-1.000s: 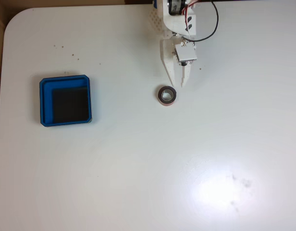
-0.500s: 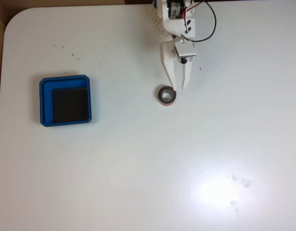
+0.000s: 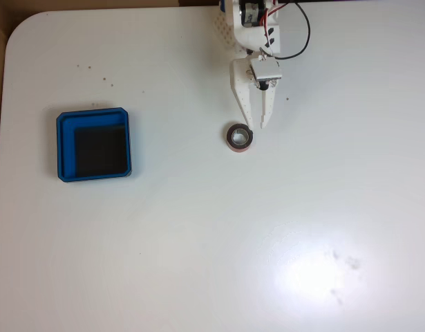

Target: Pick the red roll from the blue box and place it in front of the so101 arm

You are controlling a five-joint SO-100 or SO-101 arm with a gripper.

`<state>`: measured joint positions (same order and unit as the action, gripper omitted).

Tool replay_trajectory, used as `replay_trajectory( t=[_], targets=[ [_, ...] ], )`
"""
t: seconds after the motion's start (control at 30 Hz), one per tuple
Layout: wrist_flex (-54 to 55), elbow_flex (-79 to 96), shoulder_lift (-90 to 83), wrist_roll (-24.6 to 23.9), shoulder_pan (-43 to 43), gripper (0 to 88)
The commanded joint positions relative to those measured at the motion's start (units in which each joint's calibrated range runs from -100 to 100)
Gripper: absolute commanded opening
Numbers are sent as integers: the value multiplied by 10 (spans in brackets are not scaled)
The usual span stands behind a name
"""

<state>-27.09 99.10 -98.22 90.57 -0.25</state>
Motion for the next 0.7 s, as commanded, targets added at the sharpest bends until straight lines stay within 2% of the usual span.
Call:
replay_trajectory(
  t=[0.0,0.67],
  targets=[
    [11,9,-4,-1,-1,8],
    [11,8,0,1,1,8]
  ],
)
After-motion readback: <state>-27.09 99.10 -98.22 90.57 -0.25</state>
